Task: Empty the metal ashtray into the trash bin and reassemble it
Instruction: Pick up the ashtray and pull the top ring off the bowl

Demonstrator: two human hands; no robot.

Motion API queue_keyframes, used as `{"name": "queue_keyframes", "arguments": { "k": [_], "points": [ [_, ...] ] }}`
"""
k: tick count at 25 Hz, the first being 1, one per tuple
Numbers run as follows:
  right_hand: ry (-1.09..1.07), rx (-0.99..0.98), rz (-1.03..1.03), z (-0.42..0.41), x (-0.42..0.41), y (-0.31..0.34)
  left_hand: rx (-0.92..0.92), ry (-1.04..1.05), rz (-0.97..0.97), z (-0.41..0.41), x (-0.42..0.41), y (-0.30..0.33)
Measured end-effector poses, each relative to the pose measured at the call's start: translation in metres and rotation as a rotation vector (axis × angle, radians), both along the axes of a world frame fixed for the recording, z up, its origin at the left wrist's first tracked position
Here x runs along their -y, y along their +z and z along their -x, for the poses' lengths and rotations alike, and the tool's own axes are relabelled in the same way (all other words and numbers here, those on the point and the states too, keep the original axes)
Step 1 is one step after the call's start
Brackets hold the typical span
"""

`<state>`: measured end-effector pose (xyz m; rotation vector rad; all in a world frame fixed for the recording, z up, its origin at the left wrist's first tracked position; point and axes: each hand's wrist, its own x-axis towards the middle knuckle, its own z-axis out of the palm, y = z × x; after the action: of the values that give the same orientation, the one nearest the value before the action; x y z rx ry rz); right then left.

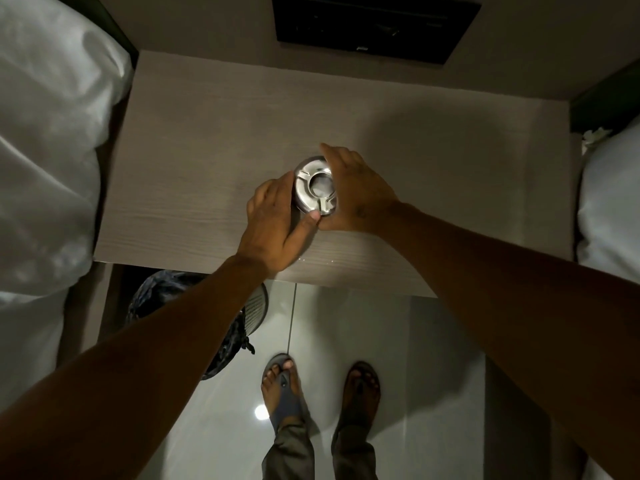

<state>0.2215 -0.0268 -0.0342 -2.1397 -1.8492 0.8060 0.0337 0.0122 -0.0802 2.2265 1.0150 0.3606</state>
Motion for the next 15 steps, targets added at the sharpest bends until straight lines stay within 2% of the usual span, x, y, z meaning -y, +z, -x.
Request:
{"name": "queue_keyframes", "arguments": {
  "k": [2, 4, 7, 9, 12, 15],
  "points": [
    [-0.016, -0.017, -0.004, 0.001, -0.001, 0.0, 0.099, 0.107, 0.105, -0.008, 0.001, 0.003],
    [-0.026, -0.026, -0.013, 0.001, 0.0, 0.001, 0.349, 0.258, 0.334, -0.02, 0.003, 0.005],
    [-0.03, -0.016, -0.065, 0.0, 0.001, 0.005, 0.865, 0.594, 0.88, -0.041, 0.003, 0.022],
    [0.003, -0.006, -0.105, 0.002, 0.001, 0.007, 0.997, 0.708, 1.211, -0.046, -0.003, 0.019],
    [0.071, -0.016, -0.141, 0.005, 0.001, 0.011, 1.112, 0.585, 1.582, -0.045, 0.002, 0.015],
    [0.149, 0.017, -0.135, 0.003, 0.003, 0.016, 1.112, 0.476, 1.775, -0.039, 0.008, 0.014]
  ]
}}
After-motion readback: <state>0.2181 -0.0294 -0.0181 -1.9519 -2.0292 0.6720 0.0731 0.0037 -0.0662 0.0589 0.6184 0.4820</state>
